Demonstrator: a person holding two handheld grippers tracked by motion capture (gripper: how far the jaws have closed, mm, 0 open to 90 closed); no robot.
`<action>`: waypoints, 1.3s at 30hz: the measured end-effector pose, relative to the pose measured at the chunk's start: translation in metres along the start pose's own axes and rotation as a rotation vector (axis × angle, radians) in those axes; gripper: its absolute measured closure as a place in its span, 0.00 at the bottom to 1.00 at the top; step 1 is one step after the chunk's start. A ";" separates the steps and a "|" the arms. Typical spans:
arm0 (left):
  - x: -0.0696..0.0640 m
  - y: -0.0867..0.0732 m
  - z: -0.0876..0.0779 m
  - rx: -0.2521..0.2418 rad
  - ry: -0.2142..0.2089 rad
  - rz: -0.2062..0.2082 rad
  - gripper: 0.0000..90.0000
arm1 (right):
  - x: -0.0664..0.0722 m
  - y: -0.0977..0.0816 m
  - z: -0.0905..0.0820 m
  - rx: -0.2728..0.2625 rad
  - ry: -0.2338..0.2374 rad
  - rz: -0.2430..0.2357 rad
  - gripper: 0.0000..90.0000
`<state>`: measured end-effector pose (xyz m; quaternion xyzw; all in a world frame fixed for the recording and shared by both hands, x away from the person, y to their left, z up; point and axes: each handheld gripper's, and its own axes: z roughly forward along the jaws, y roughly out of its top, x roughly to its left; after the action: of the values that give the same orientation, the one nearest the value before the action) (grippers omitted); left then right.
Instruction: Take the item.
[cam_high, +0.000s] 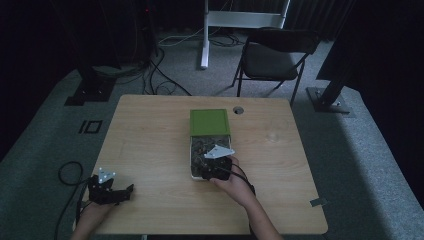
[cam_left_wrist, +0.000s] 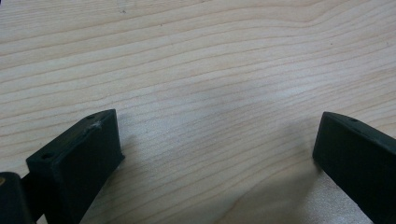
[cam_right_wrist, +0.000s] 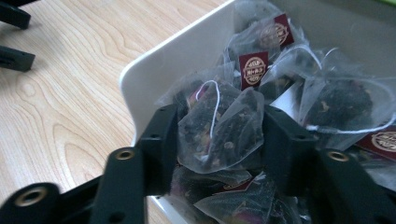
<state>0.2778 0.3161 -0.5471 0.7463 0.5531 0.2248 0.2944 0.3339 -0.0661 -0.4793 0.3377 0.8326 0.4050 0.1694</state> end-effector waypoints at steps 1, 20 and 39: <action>0.000 0.000 0.000 0.000 0.000 0.000 0.02 | 0.000 -0.001 0.001 0.003 -0.006 -0.001 0.60; 0.000 0.000 0.000 -0.002 0.000 -0.002 0.02 | -0.008 0.003 -0.009 -0.035 0.036 -0.013 0.83; 0.000 0.000 0.000 -0.001 0.000 0.000 0.02 | -0.015 0.021 -0.041 -0.131 0.041 0.002 0.87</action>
<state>0.2778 0.3160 -0.5472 0.7460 0.5531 0.2249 0.2948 0.3307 -0.0905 -0.4377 0.3182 0.8073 0.4658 0.1736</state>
